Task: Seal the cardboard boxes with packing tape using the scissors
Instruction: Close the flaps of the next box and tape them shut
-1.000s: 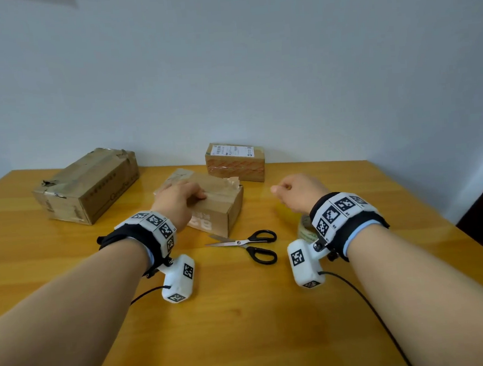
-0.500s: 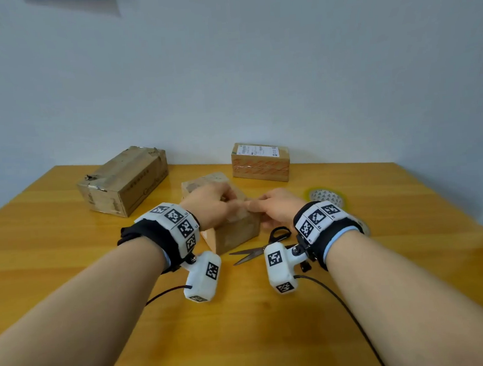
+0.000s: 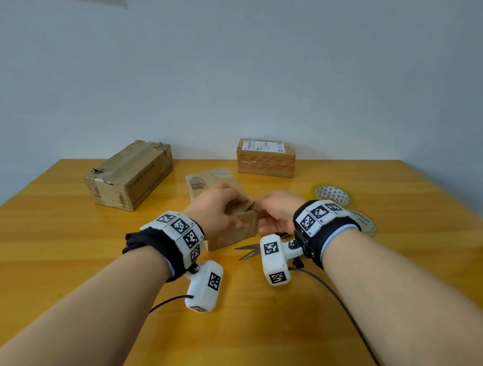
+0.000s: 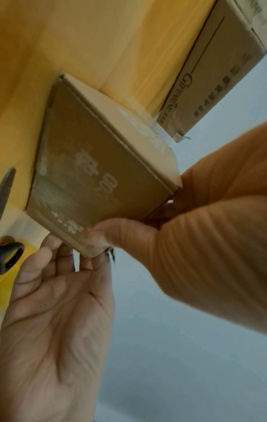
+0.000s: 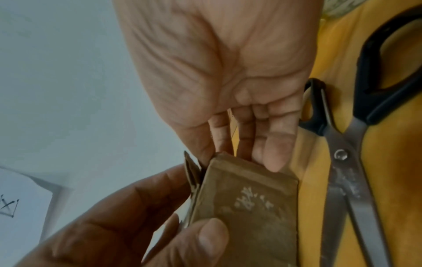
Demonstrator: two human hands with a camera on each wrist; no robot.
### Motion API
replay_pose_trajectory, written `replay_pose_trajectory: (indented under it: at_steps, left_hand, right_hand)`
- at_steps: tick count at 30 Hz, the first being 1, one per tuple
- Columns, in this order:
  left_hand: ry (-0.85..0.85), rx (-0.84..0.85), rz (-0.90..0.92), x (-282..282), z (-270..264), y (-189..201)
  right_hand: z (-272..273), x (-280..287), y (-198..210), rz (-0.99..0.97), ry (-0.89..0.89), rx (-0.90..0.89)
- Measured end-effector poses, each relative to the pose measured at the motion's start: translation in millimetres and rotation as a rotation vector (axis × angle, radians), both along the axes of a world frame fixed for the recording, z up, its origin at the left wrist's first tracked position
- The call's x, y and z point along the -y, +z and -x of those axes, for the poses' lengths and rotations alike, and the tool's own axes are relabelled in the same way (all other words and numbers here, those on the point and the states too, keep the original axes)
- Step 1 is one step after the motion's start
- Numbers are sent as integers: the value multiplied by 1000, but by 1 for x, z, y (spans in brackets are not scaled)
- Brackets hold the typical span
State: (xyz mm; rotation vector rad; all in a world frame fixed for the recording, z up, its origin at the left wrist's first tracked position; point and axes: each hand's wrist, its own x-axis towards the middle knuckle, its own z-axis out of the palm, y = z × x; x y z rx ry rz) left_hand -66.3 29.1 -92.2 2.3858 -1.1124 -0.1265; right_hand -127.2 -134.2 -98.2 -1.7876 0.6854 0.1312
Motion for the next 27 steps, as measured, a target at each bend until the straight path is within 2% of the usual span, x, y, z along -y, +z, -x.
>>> replay_pose_trajectory:
  at_steps: [6,12,21,27]
  left_hand:
    - [-121,123,-76,3,2,-4]
    - [-172,220,-198,9,-2,2]
    - [-131,70,-41,2,-2,-2]
    - [-20,-105,173,3,-9,-8]
  right_hand:
    - [3,8,-6,-119,-34,20]
    - [2,8,-5,-89,5,8]
    - [4,4,2,-7,72,-7]
    - [1,-3,1,-27,61,-63]
